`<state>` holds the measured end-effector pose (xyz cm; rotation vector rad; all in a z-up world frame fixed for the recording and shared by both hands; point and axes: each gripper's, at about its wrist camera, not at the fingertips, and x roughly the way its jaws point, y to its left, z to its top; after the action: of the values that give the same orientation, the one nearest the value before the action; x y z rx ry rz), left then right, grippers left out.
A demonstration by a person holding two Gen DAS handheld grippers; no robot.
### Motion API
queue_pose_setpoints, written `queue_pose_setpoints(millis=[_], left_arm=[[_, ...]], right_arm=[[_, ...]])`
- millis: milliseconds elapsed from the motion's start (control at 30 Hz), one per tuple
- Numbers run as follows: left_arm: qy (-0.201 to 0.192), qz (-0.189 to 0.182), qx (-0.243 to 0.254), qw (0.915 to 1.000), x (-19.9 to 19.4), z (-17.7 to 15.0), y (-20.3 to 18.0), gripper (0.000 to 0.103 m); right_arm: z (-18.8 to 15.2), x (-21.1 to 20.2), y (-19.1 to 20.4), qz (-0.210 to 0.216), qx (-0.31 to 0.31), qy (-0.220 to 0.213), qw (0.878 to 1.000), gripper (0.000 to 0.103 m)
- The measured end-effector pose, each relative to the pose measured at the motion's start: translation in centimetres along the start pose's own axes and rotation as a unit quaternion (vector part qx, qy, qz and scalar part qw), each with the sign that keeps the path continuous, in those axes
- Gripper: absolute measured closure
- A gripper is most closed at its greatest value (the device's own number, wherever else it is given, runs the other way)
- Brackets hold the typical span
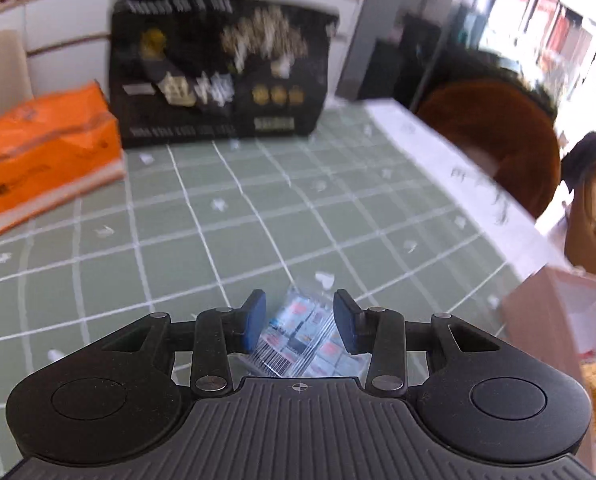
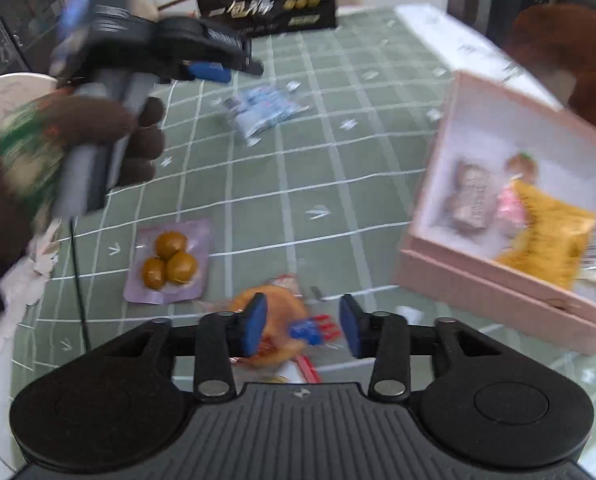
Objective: Organize snacks
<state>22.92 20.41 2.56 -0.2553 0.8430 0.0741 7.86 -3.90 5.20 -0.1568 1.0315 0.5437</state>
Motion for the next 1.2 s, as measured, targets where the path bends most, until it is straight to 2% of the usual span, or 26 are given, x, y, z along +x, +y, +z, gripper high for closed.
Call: queue_pose_setpoints(millis=[67, 167, 300, 467, 533, 667, 733, 833, 933, 967, 1033, 1133, 1200], left_arm=[[0.009, 0.004, 0.017, 0.9998, 0.6, -0.7, -0.2, 0.06], [0.016, -0.021, 0.043, 0.9987, -0.2, -2.3, -1.0, 0.06], [0.03, -0.056, 0.068, 0.9957, -2.8, -5.9, -2.6, 0.06], [0.05, -0.086, 0.024, 0.9948, -6.2, -10.5, -3.3, 0.06], [0.062, -0.1, 0.003, 0.9931, -7.6, -12.1, -3.3, 0.063], [0.091, -0.147, -0.065, 0.9827, -9.5, -14.4, -2.2, 0.063], [0.092, -0.167, -0.102, 0.9764, -10.6, -15.2, -1.0, 0.063], [0.049, -0.141, -0.122, 0.9813, -12.7, -15.4, 1.3, 0.067], [0.031, -0.085, -0.124, 0.9882, -14.1, -15.3, 3.0, 0.066], [0.027, -0.075, -0.117, 0.9899, -14.5, -15.3, 3.4, 0.066], [0.022, -0.063, -0.094, 0.9933, -15.1, -15.6, 3.6, 0.066], [0.019, -0.057, -0.061, 0.9964, -15.7, -15.9, 3.5, 0.066], [0.023, -0.061, -0.062, 0.9959, -15.6, -16.1, 3.9, 0.066]], right_arm=[[-0.8, -1.3, -1.2, -0.015, 0.011, -0.017, 1.0, 0.048], [-2.2, -2.4, -3.0, -0.037, 0.036, -0.025, 0.998, 0.048], [-4.2, -2.6, -4.5, -0.053, 0.057, -0.019, 0.997, 0.048], [-5.8, -2.3, -4.2, -0.067, 0.054, -0.016, 0.996, 0.048], [-5.9, -2.4, -3.7, -0.063, 0.053, -0.02, 0.996, 0.048], [-5.7, -2.6, -2.4, -0.036, 0.053, -0.03, 0.997, 0.048], [-5.4, -2.6, -1.4, -0.021, 0.051, -0.036, 0.998, 0.044], [-4.4, -2.2, 0.3, -0.005, 0.042, -0.049, 0.998, 0.042], [-2.0, -1.3, 2.3, -0.003, 0.008, -0.071, 0.997, 0.041], [-1.0, -0.9, 2.8, 0.0, -0.003, -0.078, 0.997, 0.037], [1.4, 0.3, 3.6, 0.015, -0.018, -0.084, 0.996, 0.03], [4.6, 3.2, 4.2, 0.015, -0.027, -0.066, 0.997, 0.03], [6.2, 5.5, 4.4, 0.002, -0.029, -0.046, 0.999, 0.03]])
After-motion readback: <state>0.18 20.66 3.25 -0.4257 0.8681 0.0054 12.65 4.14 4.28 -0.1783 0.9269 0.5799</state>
